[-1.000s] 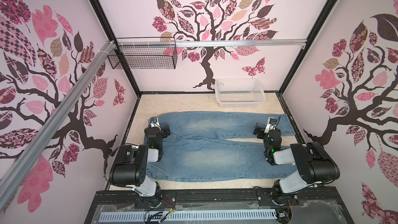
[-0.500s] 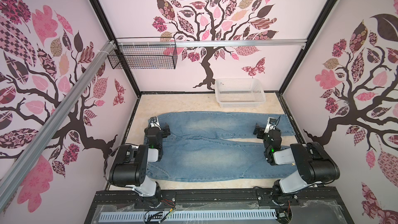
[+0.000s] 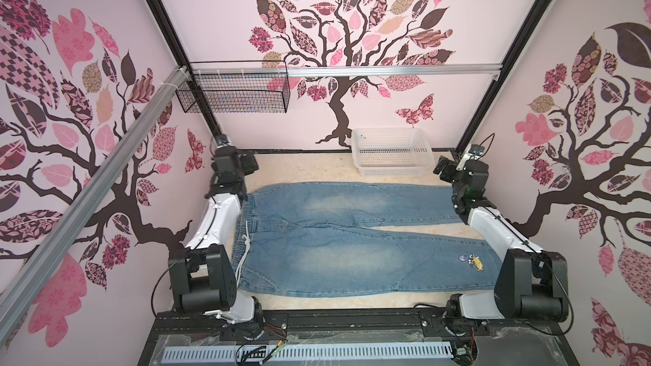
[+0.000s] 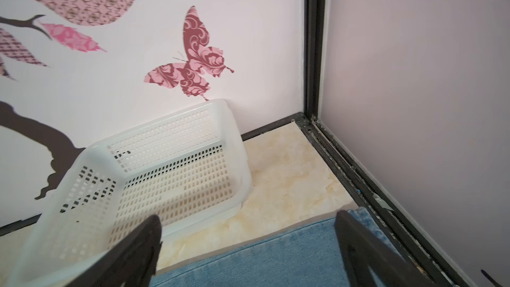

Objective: Roll up the long pants
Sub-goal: Fold the long pant at the center of the board.

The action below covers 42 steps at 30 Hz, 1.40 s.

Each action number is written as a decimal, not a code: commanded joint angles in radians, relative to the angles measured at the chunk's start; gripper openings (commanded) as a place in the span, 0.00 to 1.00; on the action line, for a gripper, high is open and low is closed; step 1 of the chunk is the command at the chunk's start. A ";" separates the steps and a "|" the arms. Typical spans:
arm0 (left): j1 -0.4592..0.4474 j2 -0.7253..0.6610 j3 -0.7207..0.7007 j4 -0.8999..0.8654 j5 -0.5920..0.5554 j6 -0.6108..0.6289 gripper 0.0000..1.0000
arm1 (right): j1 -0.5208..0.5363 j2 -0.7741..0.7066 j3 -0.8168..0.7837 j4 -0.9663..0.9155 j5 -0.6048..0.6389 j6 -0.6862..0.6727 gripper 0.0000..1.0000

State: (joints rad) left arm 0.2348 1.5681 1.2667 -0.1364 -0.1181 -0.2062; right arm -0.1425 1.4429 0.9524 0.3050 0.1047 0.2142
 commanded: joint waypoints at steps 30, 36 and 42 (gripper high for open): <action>0.154 0.547 0.307 -0.464 0.575 -0.164 0.74 | -0.114 0.274 0.226 -0.415 -0.188 0.050 0.99; 0.155 0.545 0.299 -0.443 0.645 -0.217 0.41 | -0.115 0.292 0.234 -0.430 -0.178 0.061 0.99; 0.155 0.492 0.262 -0.423 0.655 -0.221 0.00 | -0.125 0.309 0.239 -0.444 -0.155 0.073 1.00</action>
State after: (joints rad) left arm 0.3927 2.1048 1.5341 -0.5694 0.4999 -0.4240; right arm -0.2554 1.7428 1.1706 -0.1024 -0.0711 0.2733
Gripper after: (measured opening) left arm 0.056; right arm 0.995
